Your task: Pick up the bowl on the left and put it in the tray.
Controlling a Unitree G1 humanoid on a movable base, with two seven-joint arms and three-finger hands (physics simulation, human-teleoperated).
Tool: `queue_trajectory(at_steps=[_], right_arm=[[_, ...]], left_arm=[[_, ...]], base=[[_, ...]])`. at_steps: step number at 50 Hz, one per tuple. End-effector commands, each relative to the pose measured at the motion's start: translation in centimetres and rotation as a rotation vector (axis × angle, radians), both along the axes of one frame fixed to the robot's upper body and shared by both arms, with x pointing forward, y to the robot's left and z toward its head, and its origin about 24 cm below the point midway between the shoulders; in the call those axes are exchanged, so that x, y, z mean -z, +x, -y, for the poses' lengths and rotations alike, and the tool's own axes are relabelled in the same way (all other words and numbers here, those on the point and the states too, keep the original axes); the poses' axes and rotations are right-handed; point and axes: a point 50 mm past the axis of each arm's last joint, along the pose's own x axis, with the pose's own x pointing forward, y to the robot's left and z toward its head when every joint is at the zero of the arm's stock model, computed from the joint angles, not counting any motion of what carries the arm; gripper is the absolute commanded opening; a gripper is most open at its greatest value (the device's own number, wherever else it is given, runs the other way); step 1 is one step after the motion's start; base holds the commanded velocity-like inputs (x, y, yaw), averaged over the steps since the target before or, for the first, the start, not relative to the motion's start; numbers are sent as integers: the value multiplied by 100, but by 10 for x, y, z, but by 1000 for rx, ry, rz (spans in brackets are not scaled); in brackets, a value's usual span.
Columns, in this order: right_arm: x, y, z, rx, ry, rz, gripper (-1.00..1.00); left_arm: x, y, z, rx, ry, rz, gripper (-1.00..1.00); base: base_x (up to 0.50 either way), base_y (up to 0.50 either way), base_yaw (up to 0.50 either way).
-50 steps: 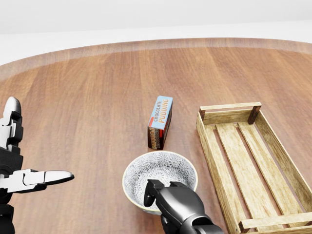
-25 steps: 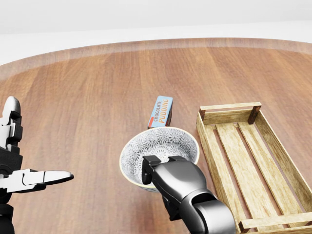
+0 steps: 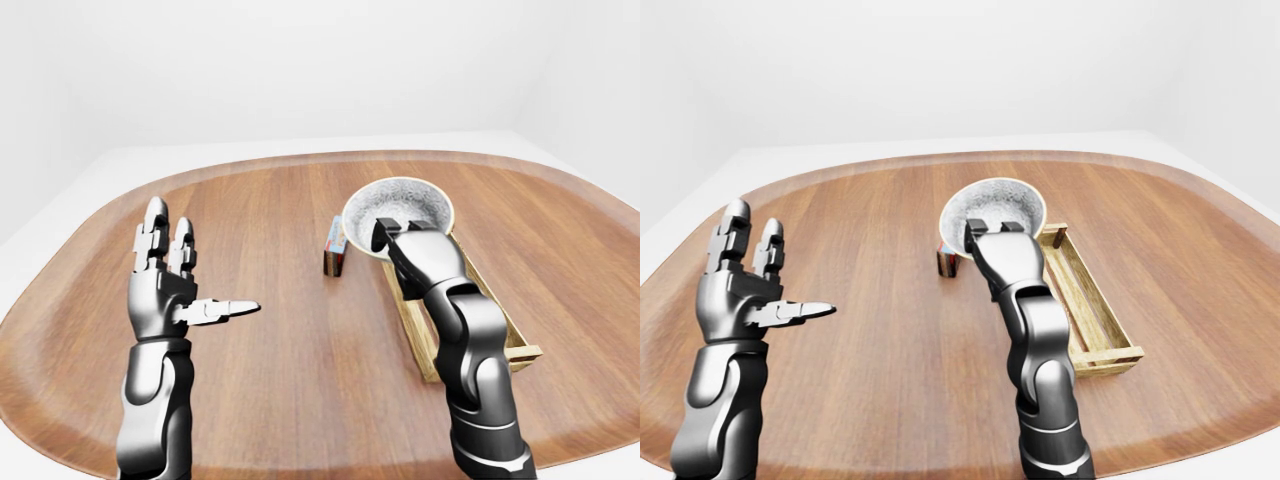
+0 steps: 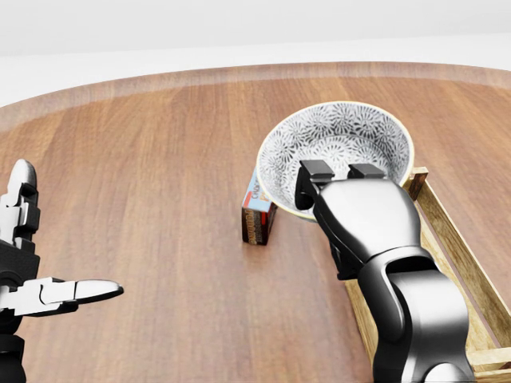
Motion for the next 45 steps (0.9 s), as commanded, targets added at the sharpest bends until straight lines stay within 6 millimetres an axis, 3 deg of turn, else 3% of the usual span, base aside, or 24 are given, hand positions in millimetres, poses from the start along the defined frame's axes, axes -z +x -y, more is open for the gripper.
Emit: queue_trajectory(at_steps=[1,17,29,45], right_arm=[[-27,10,26,114,-70,101,-100],[-30,27,48,136,-71,70,-100],[-22,39,61,121,-37,0,-100],[12,48,77,93,77,-173,-100]], left_arm=[[23,8,8,0,24,-110,100],[22,8,6,-2,21,-104,100],[23,9,7,-1,21,-108,100],[25,10,7,0,23,-118,100]], base=[[0,0,0],[0,0,0],[0,0,0],[0,0,0]])
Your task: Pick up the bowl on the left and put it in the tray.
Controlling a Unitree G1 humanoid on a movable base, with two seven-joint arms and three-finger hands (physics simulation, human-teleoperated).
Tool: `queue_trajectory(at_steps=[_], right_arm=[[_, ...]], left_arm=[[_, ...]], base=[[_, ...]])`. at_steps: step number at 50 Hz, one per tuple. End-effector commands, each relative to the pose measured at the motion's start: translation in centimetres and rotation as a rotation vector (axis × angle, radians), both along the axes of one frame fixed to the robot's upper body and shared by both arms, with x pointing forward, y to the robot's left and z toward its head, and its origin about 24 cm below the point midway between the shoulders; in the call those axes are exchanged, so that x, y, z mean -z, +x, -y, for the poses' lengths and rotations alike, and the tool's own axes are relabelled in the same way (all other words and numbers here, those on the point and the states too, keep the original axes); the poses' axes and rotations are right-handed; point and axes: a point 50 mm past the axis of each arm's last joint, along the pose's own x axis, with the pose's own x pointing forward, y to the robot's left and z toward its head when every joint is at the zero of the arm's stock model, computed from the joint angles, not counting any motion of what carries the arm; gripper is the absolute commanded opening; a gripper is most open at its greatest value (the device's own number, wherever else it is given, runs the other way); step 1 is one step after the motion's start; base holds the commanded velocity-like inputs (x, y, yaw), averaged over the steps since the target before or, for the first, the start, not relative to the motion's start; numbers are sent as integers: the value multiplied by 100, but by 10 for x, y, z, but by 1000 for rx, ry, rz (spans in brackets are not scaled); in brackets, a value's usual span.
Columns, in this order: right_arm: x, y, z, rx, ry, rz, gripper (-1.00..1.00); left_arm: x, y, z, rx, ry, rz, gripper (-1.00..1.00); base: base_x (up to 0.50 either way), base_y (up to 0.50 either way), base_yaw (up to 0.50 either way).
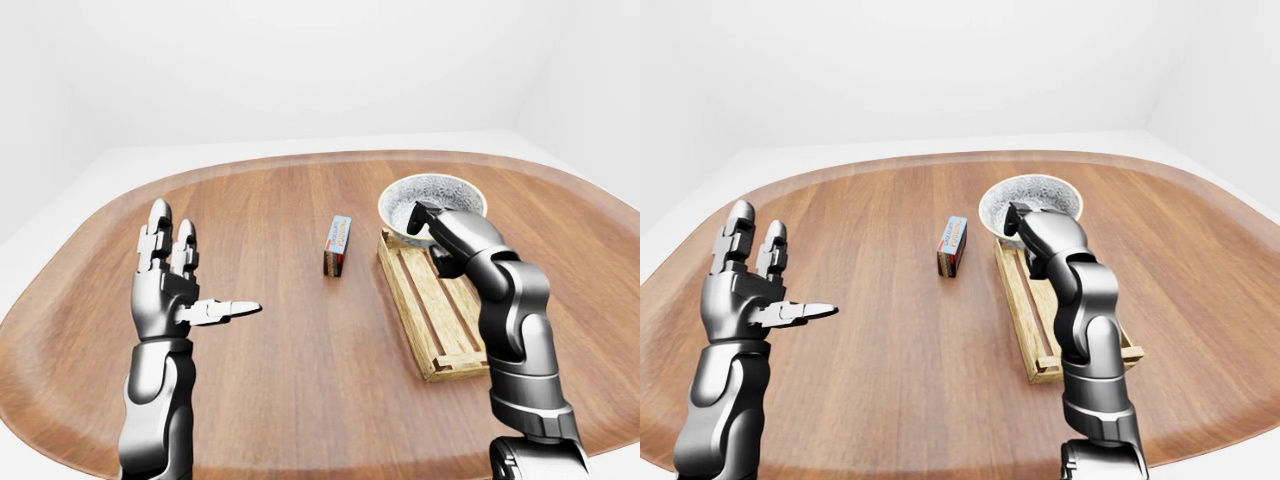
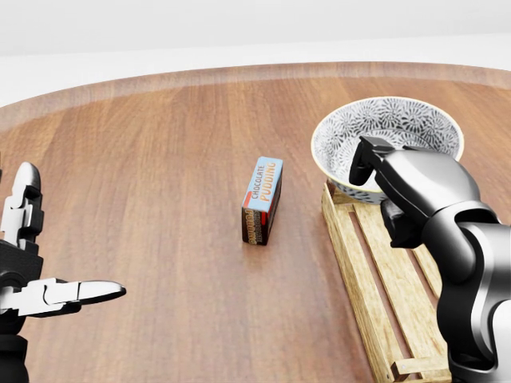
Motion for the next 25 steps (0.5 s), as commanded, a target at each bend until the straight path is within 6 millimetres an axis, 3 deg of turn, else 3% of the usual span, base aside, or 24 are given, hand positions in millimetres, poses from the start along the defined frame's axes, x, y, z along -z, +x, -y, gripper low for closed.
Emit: queue_trajectory(at_steps=[1,11,25], right_arm=[[22,10,11,12,39,-117,-100],[45,13,25,26,140,-190,-100],[48,16,41,60,185,-169,-100]], left_arm=[[22,9,6,-3,23,-103,100],[23,8,7,-2,25,-106,100],[24,8,7,0,26,-113,100]], base=[[0,0,0],[0,0,0],[0,0,0]])
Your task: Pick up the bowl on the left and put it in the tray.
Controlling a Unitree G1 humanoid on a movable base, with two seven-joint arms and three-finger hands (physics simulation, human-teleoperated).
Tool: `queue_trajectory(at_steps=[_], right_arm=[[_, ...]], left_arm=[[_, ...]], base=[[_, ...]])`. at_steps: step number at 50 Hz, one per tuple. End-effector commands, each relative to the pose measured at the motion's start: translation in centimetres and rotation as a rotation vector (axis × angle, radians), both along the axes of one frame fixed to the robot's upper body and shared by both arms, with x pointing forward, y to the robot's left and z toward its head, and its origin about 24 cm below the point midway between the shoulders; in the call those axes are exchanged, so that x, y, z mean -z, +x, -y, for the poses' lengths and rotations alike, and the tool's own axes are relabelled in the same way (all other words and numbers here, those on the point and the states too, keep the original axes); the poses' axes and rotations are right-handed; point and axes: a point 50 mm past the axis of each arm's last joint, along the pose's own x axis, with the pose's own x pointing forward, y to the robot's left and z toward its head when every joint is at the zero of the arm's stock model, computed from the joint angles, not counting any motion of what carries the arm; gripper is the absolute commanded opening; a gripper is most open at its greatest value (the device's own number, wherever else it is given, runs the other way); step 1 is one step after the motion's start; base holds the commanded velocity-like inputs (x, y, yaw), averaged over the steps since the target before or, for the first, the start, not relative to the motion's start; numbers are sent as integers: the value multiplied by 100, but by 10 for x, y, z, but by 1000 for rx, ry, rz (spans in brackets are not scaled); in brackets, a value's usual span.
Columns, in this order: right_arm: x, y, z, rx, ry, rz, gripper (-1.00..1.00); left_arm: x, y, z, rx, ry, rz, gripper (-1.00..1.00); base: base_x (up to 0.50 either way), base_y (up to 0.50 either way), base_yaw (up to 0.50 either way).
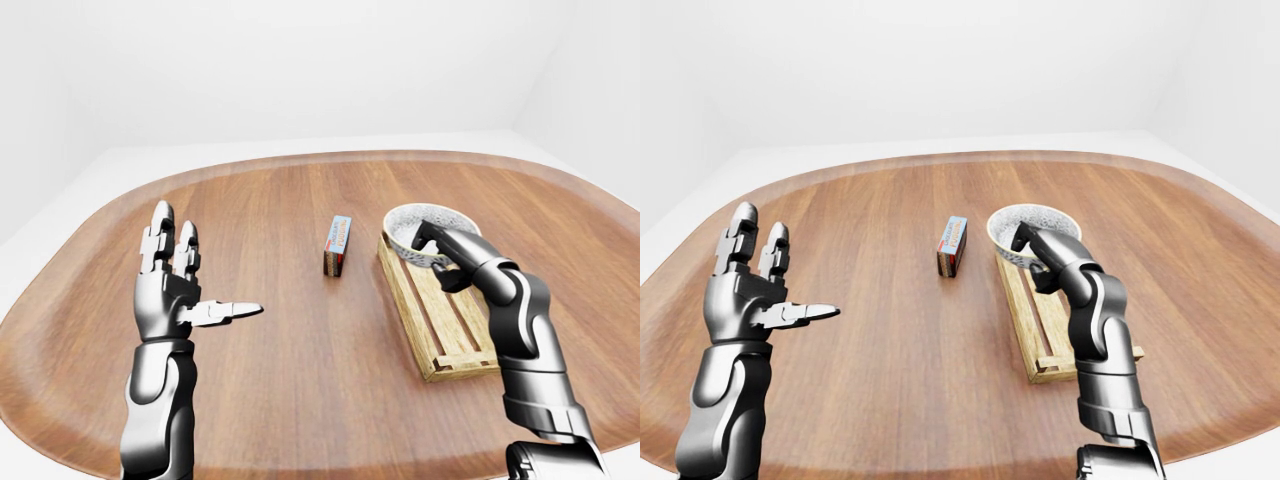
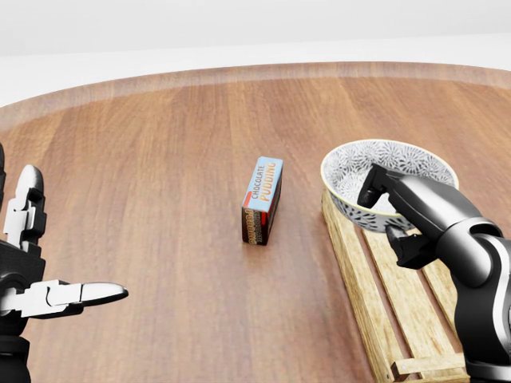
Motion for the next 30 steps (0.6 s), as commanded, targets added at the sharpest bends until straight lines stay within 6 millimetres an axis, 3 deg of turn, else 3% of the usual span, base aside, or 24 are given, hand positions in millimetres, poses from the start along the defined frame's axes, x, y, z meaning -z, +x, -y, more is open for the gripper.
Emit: queue_trajectory(at_steps=[1,15,30], right_arm=[[9,8,15,58,10,-16,-100],[11,10,27,101,32,6,-100],[28,15,30,139,32,-25,-100]], left_arm=[[21,8,6,-3,22,-101,100],[21,8,6,-5,23,-100,100],[21,8,6,-4,22,-99,100]], base=[[0,0,0],[0,0,0],[0,0,0]])
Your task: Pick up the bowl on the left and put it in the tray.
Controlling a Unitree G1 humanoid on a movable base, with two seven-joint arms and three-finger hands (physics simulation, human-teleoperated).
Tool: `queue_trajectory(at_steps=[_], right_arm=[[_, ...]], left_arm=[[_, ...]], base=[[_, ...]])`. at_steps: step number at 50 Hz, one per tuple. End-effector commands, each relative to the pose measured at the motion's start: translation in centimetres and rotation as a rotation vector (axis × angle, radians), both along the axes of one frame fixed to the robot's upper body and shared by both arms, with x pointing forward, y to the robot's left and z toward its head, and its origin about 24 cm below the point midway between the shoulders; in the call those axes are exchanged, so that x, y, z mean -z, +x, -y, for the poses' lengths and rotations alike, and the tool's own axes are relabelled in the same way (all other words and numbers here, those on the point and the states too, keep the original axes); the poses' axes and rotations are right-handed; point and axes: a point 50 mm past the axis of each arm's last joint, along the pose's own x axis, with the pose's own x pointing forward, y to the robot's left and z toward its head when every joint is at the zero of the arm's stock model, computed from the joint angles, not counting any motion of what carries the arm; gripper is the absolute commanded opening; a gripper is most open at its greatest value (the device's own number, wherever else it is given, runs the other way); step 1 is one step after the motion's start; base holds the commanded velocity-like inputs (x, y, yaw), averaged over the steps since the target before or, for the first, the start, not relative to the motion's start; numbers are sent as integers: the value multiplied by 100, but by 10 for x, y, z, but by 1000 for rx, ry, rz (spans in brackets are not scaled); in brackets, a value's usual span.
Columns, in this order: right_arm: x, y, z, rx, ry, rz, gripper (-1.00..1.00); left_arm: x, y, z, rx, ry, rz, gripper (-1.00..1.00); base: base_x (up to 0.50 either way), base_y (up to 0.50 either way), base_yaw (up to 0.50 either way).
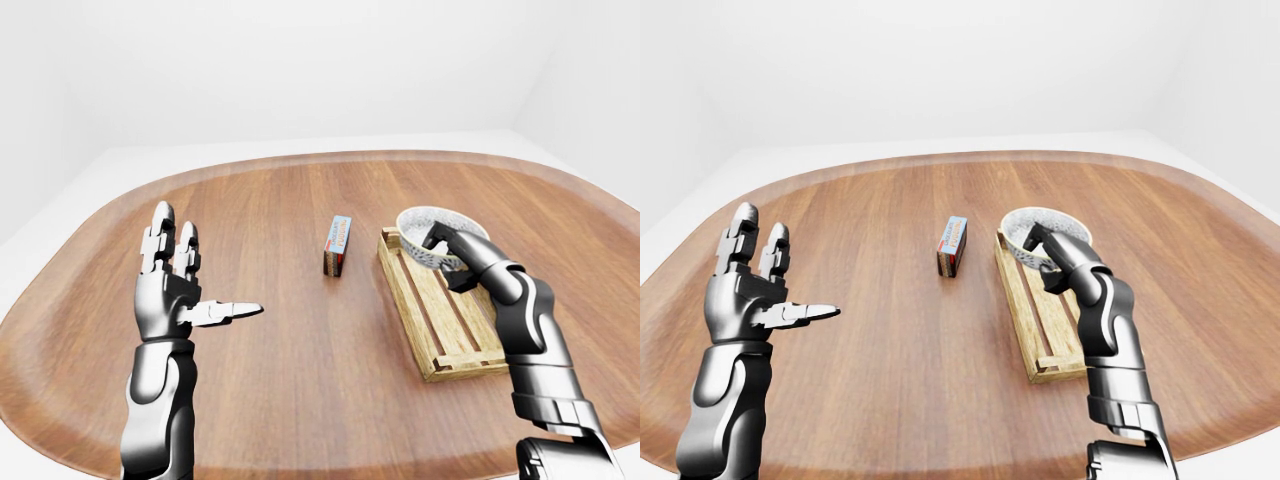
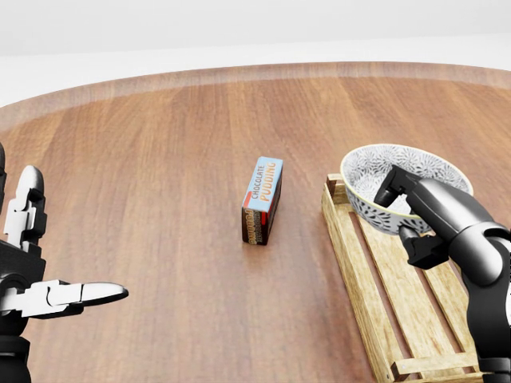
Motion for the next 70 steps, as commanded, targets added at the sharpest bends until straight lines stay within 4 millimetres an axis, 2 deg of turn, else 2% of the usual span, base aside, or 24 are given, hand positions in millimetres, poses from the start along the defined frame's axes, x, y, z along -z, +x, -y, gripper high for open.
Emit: queue_trajectory(at_steps=[1,14,23,30,41,70], right_arm=[[16,8,7,61,-35,-34,-100],[29,17,10,116,-70,-25,-100],[52,21,10,175,-79,-26,-100],[57,23,7,179,-89,-23,-100],[74,23,8,219,-84,-49,-100],[80,23,11,228,-114,-72,-100]], left_arm=[[20,8,6,-3,21,-95,100],[19,8,6,-4,22,-89,100],[18,7,6,-3,23,-87,100],[18,7,6,-4,21,-87,100],[19,7,6,-4,20,-88,100],[18,8,5,-5,19,-85,100]], base=[[0,0,0],[0,0,0],[0,0,0],[0,0,0],[0,0,0],[0,0,0]])
